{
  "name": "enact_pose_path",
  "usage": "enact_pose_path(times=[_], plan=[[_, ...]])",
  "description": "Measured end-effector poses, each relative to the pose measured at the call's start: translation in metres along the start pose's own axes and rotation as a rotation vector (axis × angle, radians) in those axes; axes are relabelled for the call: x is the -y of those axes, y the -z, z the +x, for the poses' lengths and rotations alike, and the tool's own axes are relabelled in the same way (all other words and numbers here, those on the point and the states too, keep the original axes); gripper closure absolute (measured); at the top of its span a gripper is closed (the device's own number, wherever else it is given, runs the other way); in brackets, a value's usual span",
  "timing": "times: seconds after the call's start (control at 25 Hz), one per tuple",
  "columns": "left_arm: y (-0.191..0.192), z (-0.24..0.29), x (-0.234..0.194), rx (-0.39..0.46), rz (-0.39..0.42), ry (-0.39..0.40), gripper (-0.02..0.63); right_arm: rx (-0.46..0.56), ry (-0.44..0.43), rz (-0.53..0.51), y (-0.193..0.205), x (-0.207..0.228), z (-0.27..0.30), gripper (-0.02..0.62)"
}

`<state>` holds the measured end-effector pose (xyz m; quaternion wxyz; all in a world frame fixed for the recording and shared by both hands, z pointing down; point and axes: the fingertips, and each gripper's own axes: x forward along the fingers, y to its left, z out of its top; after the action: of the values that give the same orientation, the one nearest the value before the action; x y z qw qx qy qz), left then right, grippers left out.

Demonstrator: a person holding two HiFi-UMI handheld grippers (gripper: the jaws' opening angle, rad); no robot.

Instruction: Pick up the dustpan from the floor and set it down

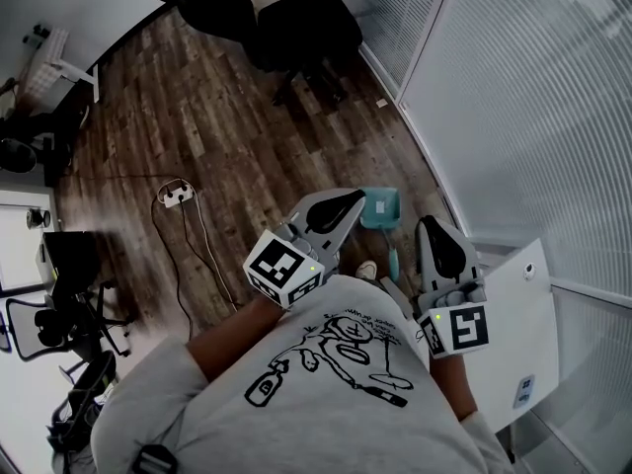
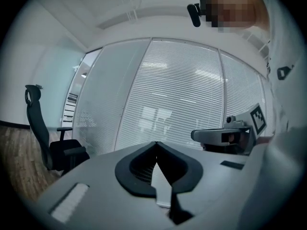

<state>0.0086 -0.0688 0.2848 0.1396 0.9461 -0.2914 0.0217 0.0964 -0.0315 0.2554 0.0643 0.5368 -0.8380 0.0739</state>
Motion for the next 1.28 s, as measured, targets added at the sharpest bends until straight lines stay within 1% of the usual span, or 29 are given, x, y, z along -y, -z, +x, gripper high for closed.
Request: enact_pose_path(times=[0.28, 0.76, 1.0, 1.28], plan=[[-0.003, 0.001, 0.006, 0.015, 0.01, 0.002, 0.604, 0.02, 0.016, -0.019, -0.01, -0.007, -0.008, 0.578], [-0.006, -0.004, 0.005, 0.024, 0.006, -0.019, 0.604, 0.005, 0.062, -0.044, -0.008, 0.01, -0.013, 0.583], [0.0, -0.001, 0.003, 0.01, -0.001, -0.013, 0.604, -0.004, 0.065, -0.043, -0.003, 0.011, -0.01, 0.581], [-0.001, -0.006, 0.007, 0.006, 0.003, -0.011, 0.604, 0.006, 0.067, -0.034, -0.007, 0.006, -0.014, 0.581]])
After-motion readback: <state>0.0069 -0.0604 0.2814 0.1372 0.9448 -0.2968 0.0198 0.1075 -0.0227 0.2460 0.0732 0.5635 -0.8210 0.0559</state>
